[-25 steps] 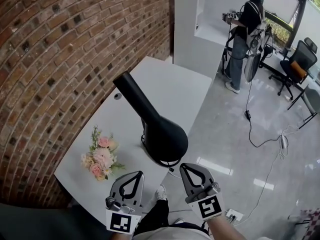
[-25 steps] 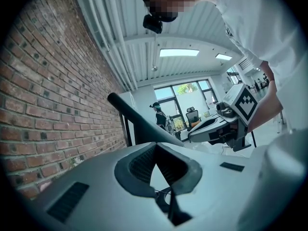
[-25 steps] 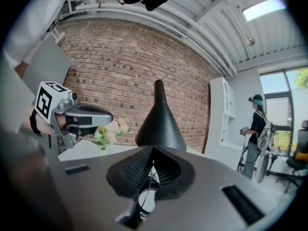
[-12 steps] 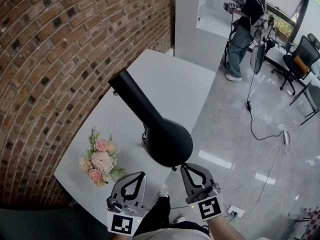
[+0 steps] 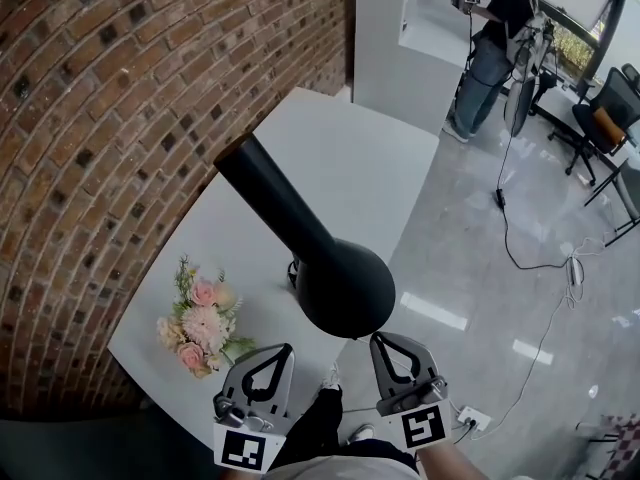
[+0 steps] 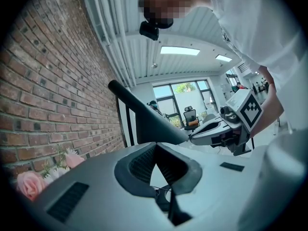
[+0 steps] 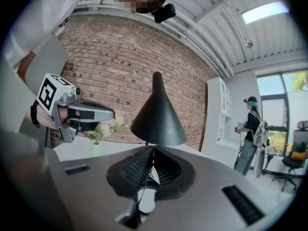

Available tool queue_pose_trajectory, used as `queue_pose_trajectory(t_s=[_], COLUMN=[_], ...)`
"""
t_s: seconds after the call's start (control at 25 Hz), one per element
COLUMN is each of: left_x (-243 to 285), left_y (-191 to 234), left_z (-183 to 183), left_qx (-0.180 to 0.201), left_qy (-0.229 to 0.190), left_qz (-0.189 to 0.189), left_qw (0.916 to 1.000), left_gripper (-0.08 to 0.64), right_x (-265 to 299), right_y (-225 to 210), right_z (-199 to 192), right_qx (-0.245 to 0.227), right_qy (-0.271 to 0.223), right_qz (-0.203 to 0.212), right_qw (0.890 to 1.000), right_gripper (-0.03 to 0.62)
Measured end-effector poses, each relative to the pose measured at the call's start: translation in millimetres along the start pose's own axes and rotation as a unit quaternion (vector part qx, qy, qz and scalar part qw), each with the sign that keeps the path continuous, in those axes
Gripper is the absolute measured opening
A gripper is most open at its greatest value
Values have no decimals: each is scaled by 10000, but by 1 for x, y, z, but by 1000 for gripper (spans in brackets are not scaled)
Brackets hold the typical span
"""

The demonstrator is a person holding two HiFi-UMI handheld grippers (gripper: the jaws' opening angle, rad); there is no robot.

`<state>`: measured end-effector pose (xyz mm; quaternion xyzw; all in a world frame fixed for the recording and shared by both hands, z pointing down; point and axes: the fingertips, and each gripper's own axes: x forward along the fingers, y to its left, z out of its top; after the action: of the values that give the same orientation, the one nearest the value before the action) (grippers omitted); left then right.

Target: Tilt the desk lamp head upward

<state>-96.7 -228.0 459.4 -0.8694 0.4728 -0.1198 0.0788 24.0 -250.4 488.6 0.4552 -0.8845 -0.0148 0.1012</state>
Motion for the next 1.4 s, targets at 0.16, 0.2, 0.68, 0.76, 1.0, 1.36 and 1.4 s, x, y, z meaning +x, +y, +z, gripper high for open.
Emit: queue_pose_trajectory(t_s=[0.16,0.2,0.68,0.76,1.0,1.36,1.4], left_x=[3,4,8,8,9,7,6], left_y=[-3,-4,-5,-4,0,-4,-5], left_z=[0,0,-3,-1,4,20,22], left_qx=[29,16,-35,-43,34,110,127], left_qy=[-28,-28,-36,-47,-88,-227,-234], left_qz=[-67,-82,-124,-94,-53,-6,4], left_qw=[10000,10000,9999,9999,9999,9997,9996], left_gripper=[8,8,8,8,8,8,8], right_x=[4,7,33,29,18,-8,-12], right_y=[-3,-4,-15,-16,-22,-27,-28], right_z=[-7,-7,-3,-1,9,44,49], right_qx=[-15,-41,238,282,334,302,284], right_qy=[56,35,-108,-70,-135,-398,-435], right_qz=[-32,-38,-193,-205,-286,-315,-321], right_qw=[10000,10000,9995,9994,9989,9983,9981], right_gripper=[17,17,17,17,17,17,17])
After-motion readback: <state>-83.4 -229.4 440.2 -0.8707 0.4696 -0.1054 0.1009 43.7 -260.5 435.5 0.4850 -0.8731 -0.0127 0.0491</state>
